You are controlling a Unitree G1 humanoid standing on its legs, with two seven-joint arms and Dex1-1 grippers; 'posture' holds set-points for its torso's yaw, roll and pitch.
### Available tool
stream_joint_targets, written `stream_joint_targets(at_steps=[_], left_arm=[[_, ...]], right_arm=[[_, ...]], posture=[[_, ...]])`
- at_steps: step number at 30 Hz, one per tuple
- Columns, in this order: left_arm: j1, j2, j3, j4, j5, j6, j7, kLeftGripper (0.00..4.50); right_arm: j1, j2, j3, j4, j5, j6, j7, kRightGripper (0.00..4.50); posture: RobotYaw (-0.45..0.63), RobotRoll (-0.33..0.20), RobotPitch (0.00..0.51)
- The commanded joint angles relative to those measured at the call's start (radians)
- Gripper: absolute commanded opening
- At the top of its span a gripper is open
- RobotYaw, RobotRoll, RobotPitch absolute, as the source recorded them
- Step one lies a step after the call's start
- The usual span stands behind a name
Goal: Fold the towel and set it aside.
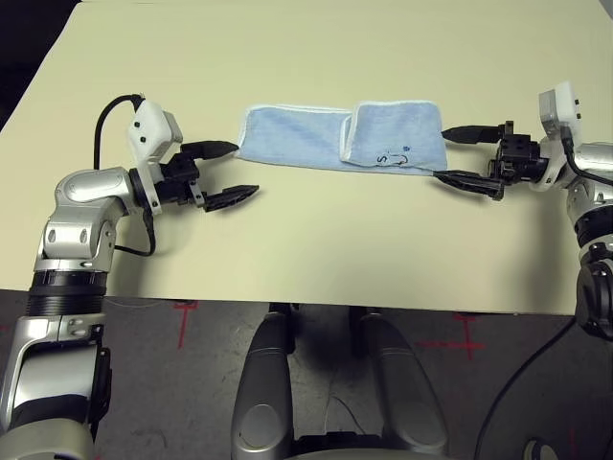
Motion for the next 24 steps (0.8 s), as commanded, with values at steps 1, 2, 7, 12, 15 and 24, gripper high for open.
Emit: stream_joint_targets(at_steps=[1, 2, 7, 12, 15, 24], left_arm=[[-0.015, -0.007, 0.038, 0.001, -0.04, 0.06, 0.027, 4.5], [-0.015, 0.005, 0.043, -0.013, -0.042, 0.063, 0.024, 4.5], [0.046, 0.095, 0.038, -0.047, -0.009, -0.018, -0.059, 4.5], [0.102, 0.123, 0.067, -0.042, -0.014, -0.104, -0.088, 4.5], [0.122, 0.134, 0.064, -0.045, -0.021, -0.076, -0.092, 4.5], [0.092, 0.129, 0.15, -0.135, -0.295, 0.607, 0.06, 4.5]], right_arm=[[0.013, -0.014, 0.004, 0.01, 0.018, 0.0, 0.012, 4.46], [0.008, -0.014, 0.002, 0.018, 0.018, -0.003, 0.012, 4.46], [-0.004, -0.009, 0.001, 0.031, 0.032, -0.014, 0.012, 4.46], [0.02, -0.033, 0.024, 0.005, 0.073, -0.014, 0.012, 4.46], [0.032, -0.039, 0.045, -0.006, 0.094, -0.018, 0.012, 4.46], [0.039, -0.039, 0.093, -0.033, 0.132, -0.019, 0.012, 4.46]], posture=[[0.06, 0.0, 0.341], [0.06, 0.0, 0.34], [0.09, 0.0, 0.339], [0.08, 0.0, 0.34], [0.08, 0.0, 0.34], [0.08, 0.0, 0.334]])
